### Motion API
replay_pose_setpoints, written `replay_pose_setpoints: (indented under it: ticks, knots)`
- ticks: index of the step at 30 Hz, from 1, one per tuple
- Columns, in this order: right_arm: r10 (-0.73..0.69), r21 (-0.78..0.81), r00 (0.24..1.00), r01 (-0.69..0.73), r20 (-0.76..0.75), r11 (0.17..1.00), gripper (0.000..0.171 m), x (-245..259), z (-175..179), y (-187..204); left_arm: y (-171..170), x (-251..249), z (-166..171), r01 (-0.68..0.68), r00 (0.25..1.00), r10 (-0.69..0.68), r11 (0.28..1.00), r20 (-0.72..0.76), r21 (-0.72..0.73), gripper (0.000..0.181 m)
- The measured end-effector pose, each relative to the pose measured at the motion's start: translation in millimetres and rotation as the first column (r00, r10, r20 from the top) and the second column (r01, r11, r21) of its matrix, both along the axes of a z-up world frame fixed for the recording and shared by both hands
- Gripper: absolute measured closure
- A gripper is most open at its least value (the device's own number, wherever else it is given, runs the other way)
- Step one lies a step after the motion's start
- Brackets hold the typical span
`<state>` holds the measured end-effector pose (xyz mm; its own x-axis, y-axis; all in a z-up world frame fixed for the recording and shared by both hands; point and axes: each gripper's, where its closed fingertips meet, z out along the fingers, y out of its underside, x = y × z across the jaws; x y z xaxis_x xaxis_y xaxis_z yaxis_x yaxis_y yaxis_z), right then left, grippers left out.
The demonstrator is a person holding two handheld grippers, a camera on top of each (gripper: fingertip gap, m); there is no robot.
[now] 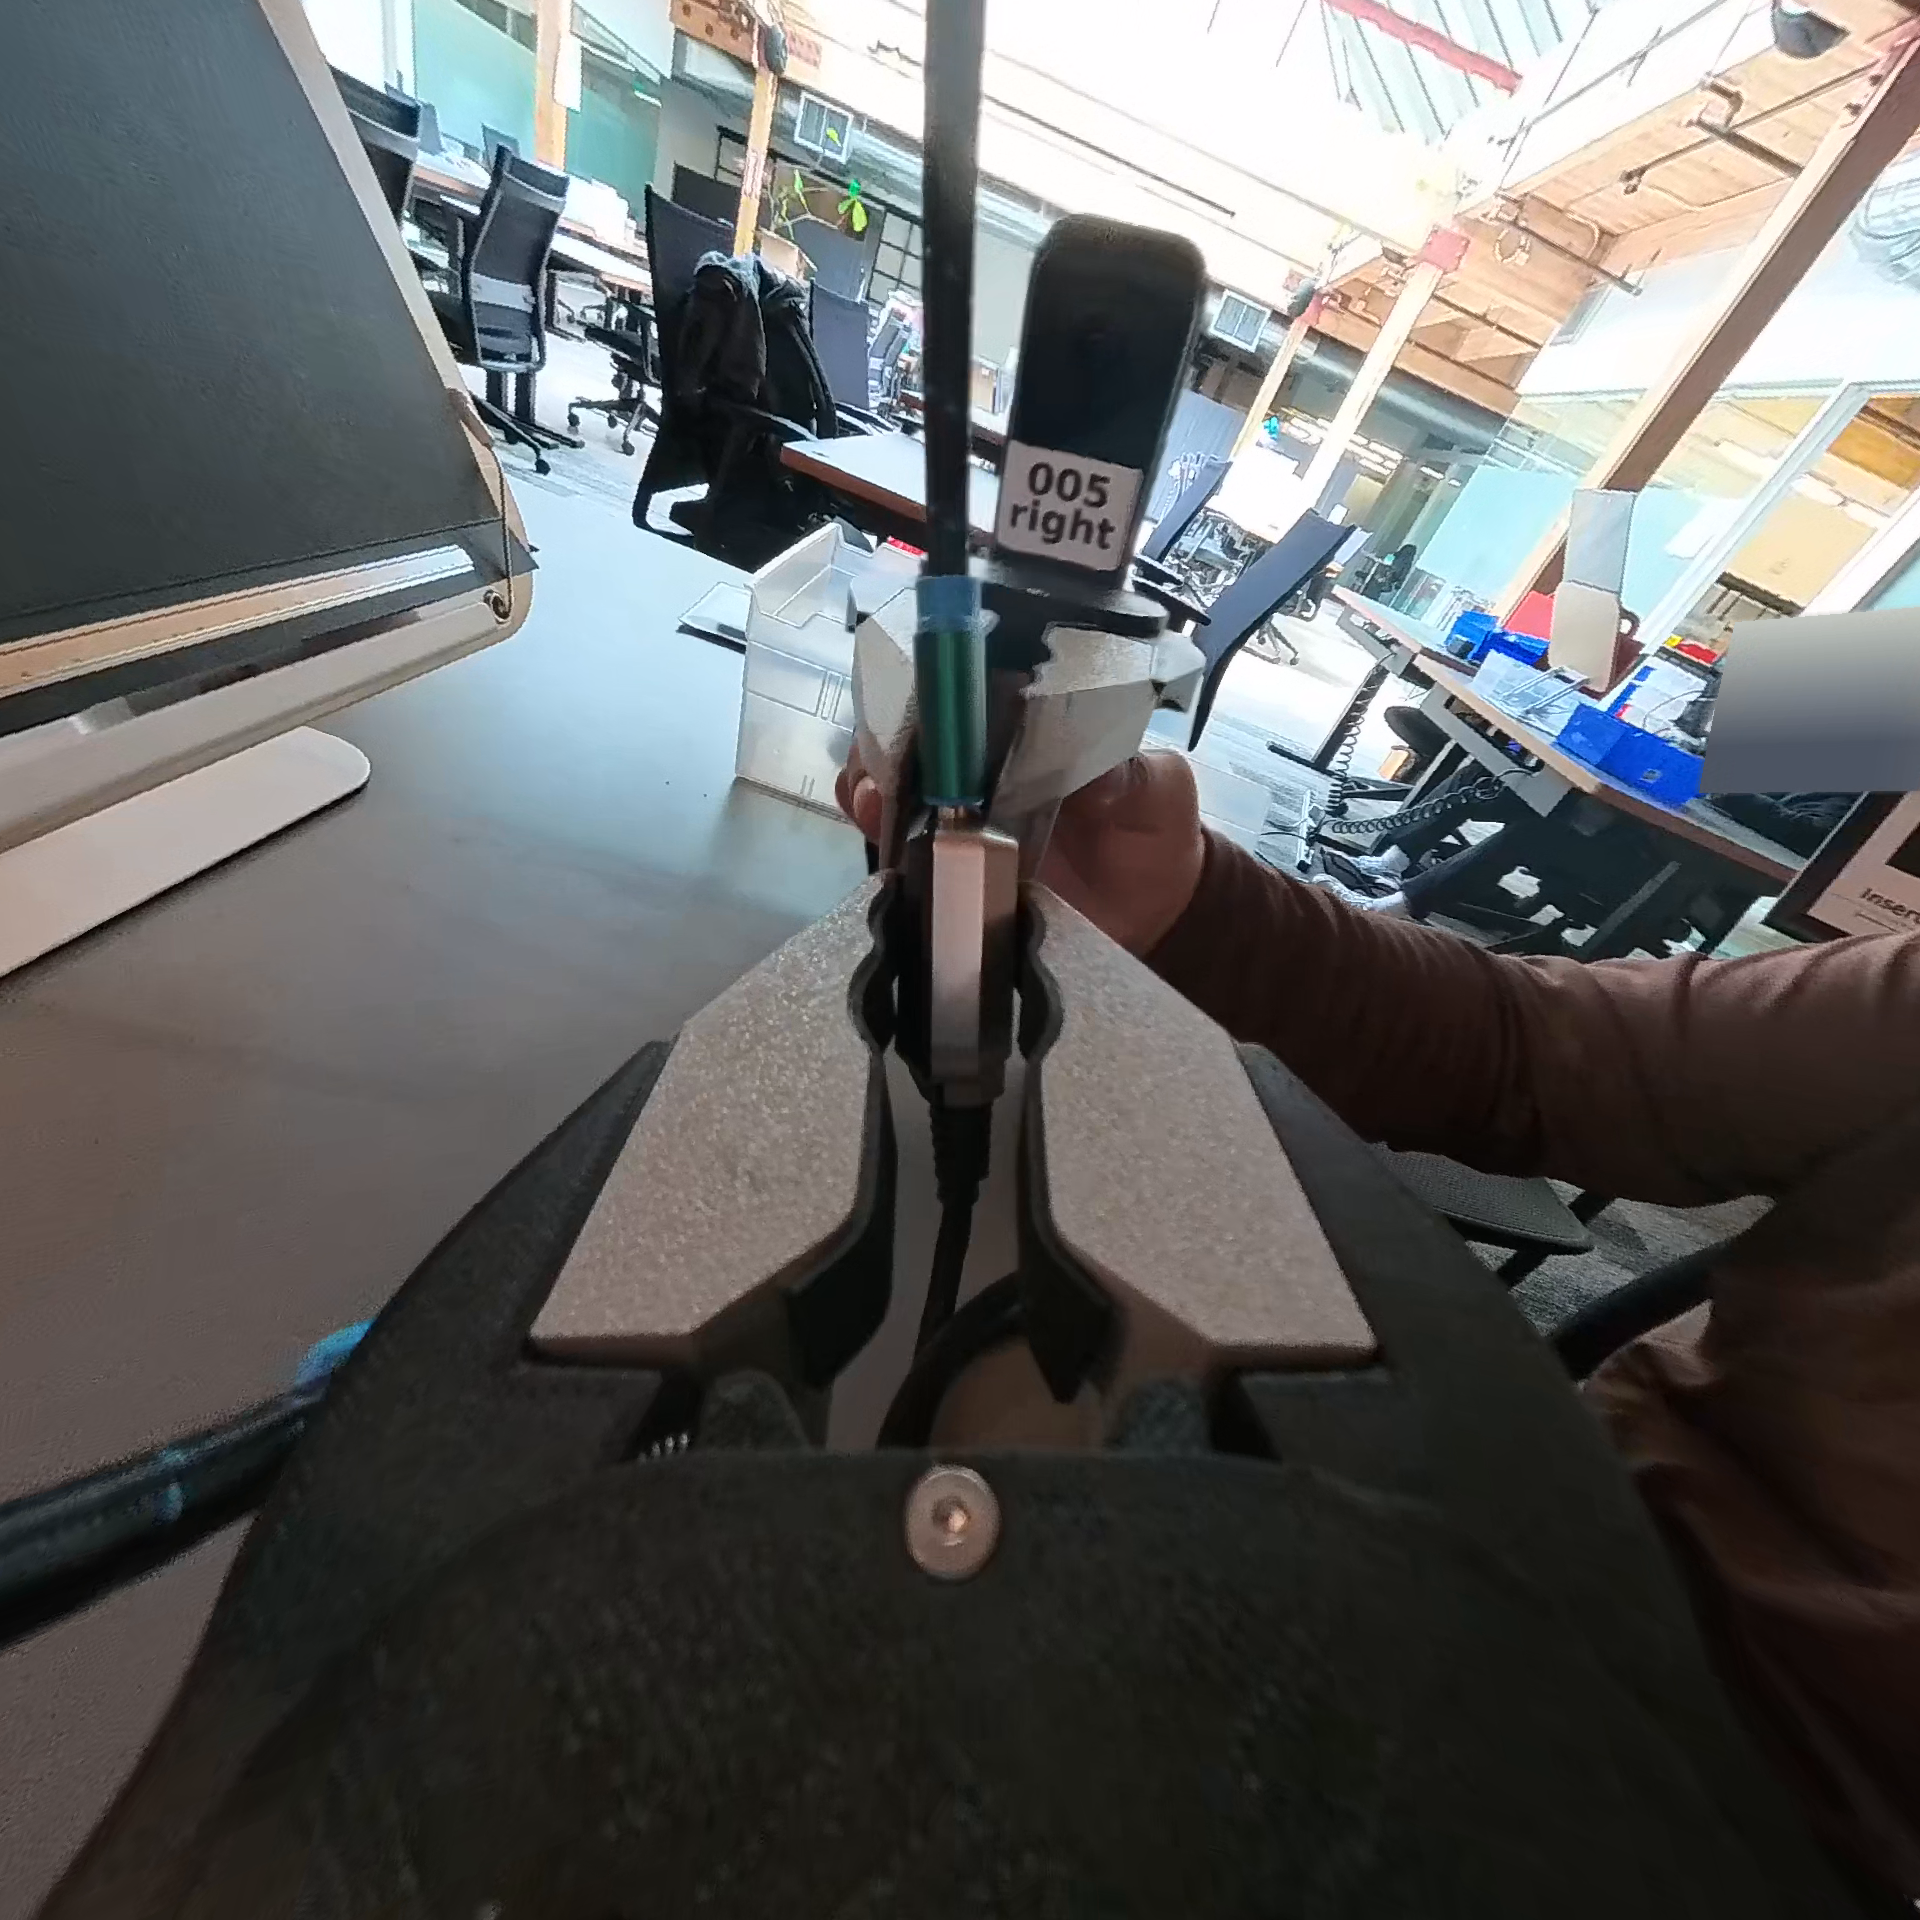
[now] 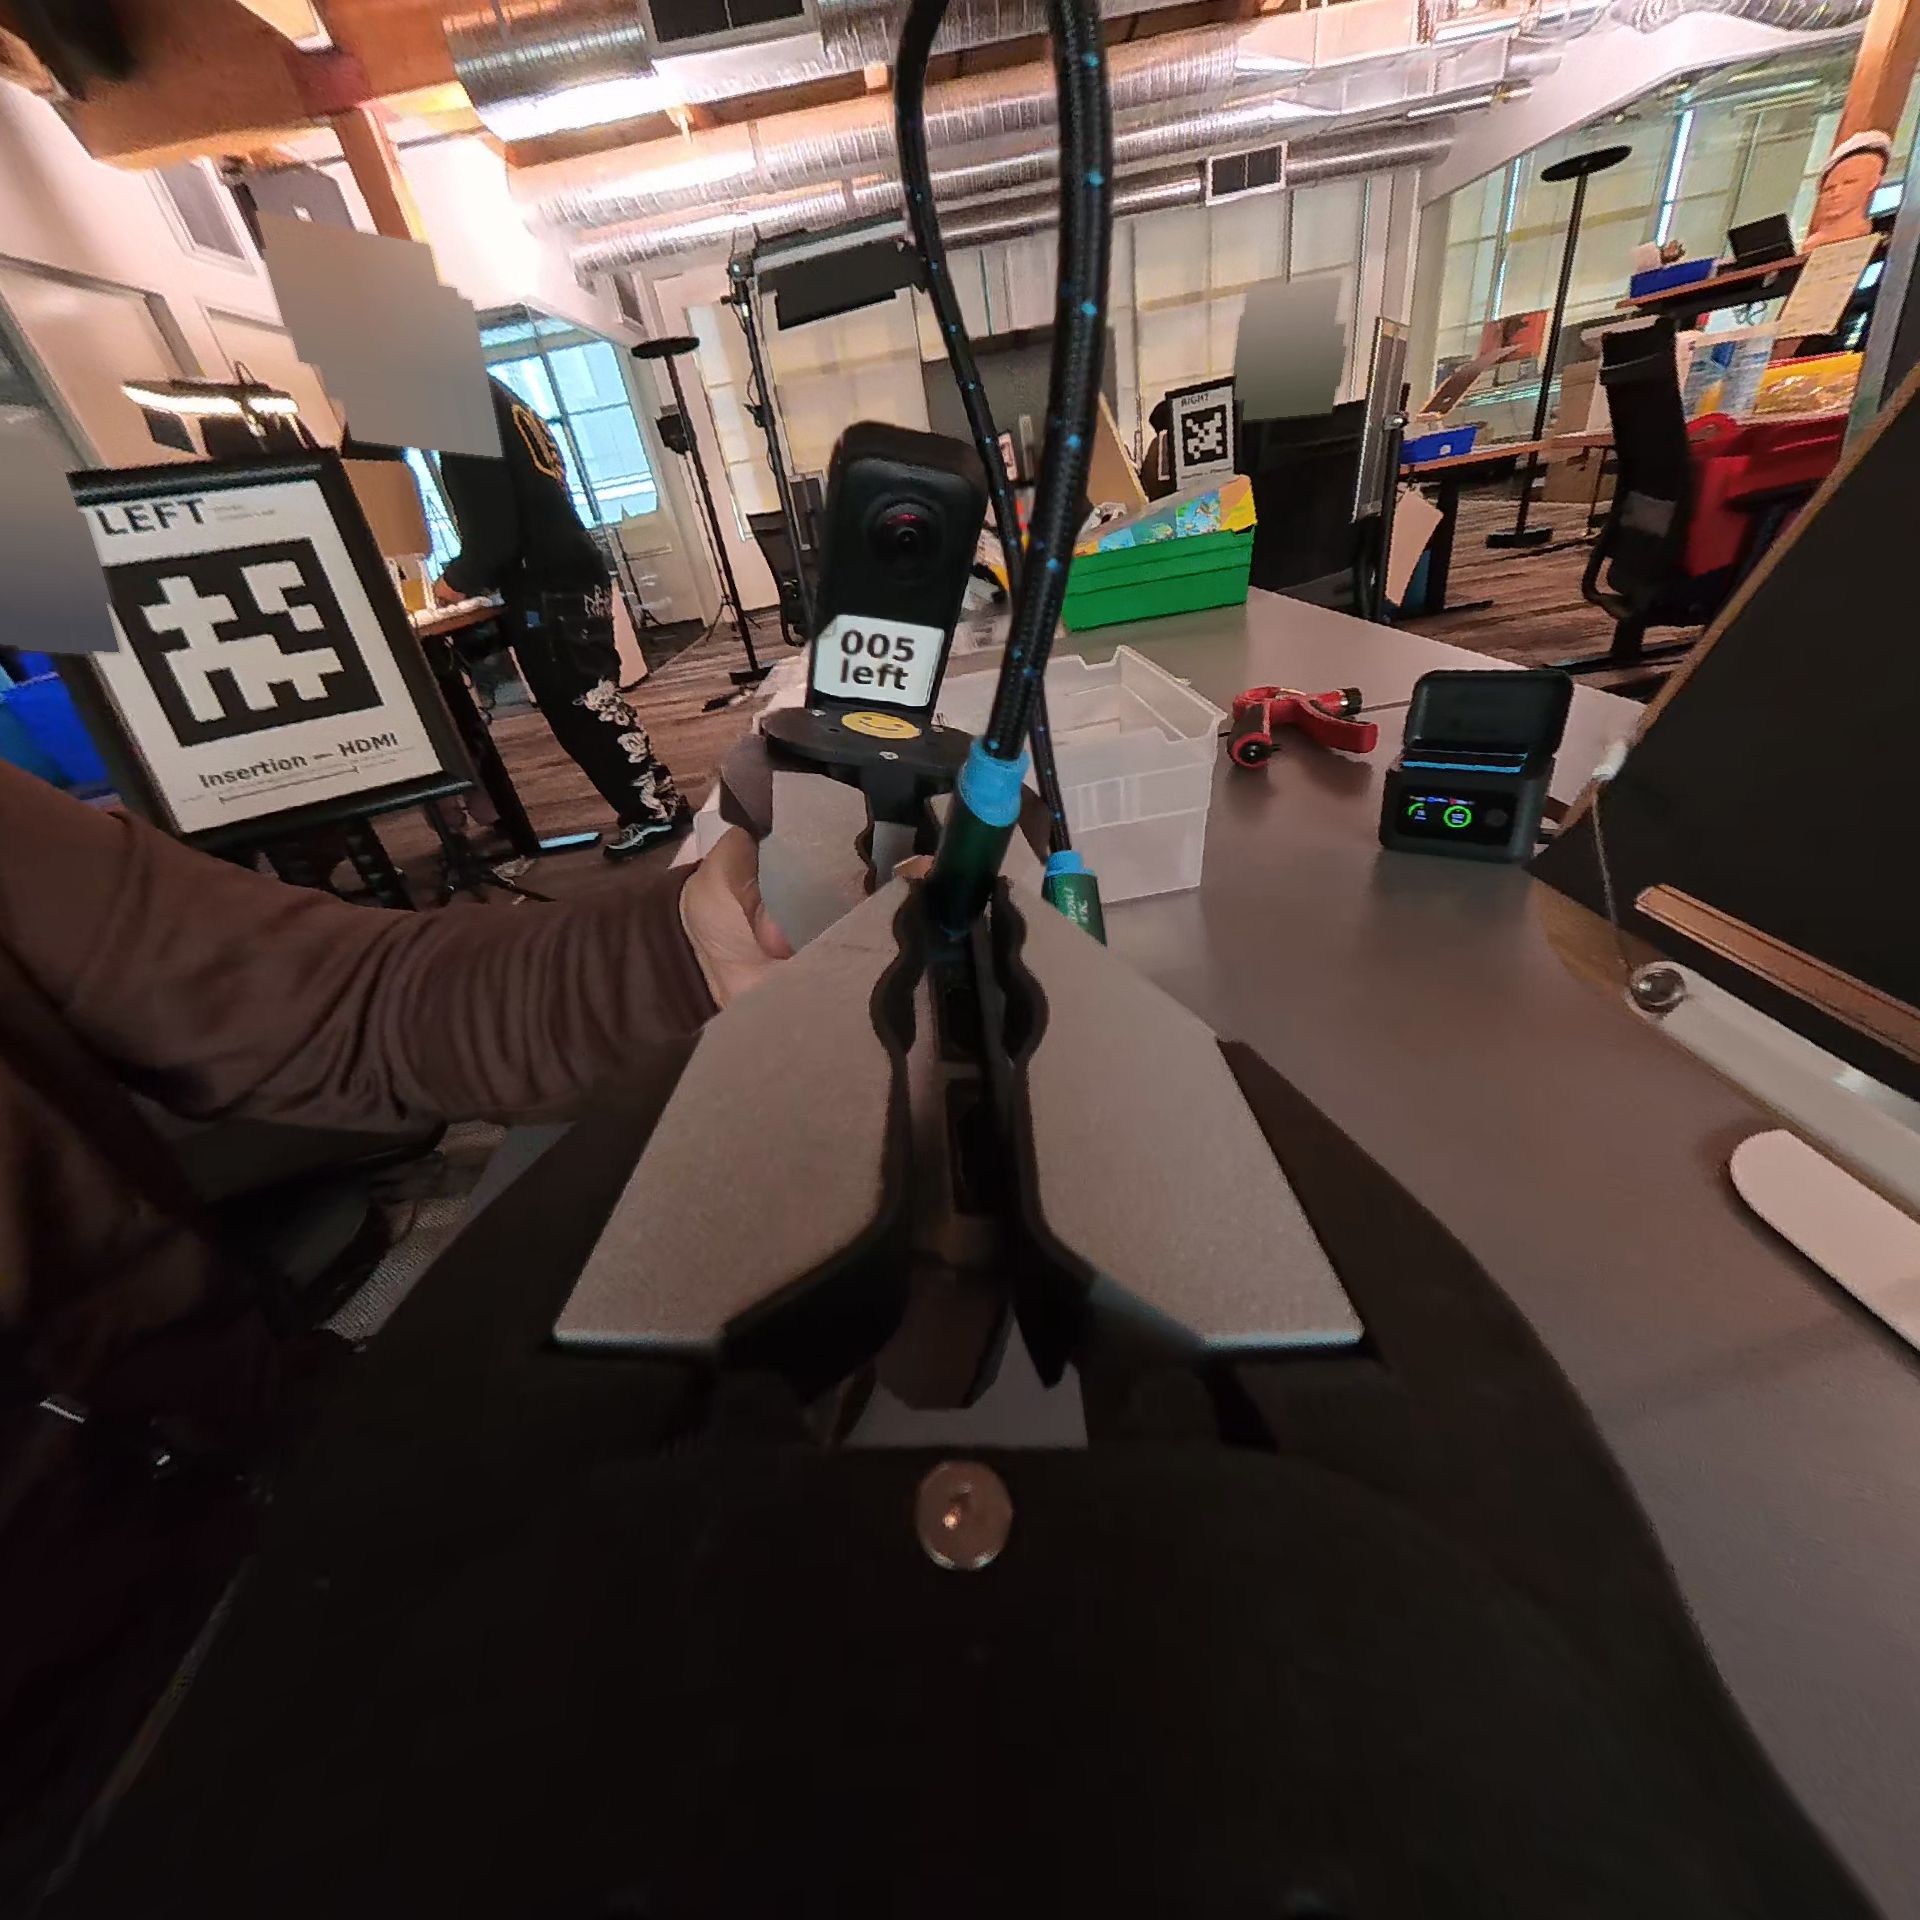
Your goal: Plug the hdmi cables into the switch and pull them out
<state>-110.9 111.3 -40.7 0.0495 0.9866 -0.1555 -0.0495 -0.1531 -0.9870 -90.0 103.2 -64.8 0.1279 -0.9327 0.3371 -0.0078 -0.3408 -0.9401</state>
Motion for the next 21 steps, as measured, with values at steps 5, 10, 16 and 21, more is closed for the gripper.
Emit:
replay_pose_setpoints:
  ticks: [5,10,16,21]
  knots:
    - [-0.05,0.054,0.997,0.047,0.057,0.997,0.161,-0.5,-6.0,4.6,4.1,-0.6,-5.4,-0.013,1.0,0.013,1.0,-0.014,-0.01,0.164]
    - [0.047,-0.059,0.999,-0.048,-0.023,0.997,0.163,-1.2,-2.1,-1.6,-0.6,0.7,-2.0,0.01,1.0,-0.01,1.0,-0.004,0.02,0.163]
    - [-0.018,-0.038,0.998,0.016,-0.053,0.999,0.164,-0.7,9.7,-1.6,-1.0,3.8,10.4,-0.007,0.996,0.007,1.0,0.085,0.008,0.164]
    - [-0.03,-0.078,0.987,0.018,-0.156,0.997,0.164,-0.1,20.8,-0.2,0.3,2.6,22.2,-0.06,0.988,0.056,0.998,0.143,0.023,0.164]
